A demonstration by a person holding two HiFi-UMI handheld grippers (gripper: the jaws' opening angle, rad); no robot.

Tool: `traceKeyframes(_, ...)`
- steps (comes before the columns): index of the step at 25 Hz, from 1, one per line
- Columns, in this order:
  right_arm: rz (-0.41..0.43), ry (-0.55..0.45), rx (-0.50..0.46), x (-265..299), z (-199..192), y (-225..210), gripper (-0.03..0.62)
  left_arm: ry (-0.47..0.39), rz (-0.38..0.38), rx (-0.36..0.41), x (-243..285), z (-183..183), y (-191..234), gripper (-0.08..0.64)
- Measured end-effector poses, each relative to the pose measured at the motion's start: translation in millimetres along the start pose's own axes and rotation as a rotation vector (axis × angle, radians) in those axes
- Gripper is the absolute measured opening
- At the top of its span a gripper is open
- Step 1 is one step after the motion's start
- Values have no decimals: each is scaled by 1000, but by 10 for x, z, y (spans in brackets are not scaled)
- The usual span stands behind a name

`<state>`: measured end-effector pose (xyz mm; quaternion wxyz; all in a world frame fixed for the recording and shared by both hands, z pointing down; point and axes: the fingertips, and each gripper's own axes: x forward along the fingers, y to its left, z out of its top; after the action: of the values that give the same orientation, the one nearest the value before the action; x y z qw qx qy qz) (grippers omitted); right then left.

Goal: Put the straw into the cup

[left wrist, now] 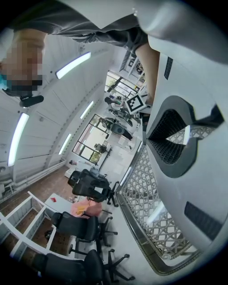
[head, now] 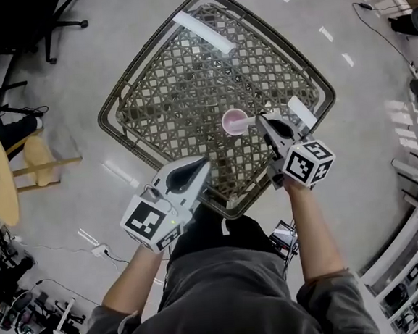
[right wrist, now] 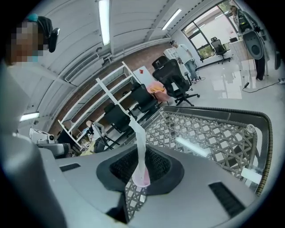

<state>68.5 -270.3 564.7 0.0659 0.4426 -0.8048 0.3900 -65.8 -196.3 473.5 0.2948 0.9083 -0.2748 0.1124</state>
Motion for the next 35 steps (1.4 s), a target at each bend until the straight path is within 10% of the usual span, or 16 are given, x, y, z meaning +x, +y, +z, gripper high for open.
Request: traceKeyframes(35, -22, 46, -82, 230, -143, -60, 49, 17, -9, 9, 93, 43, 30, 11)
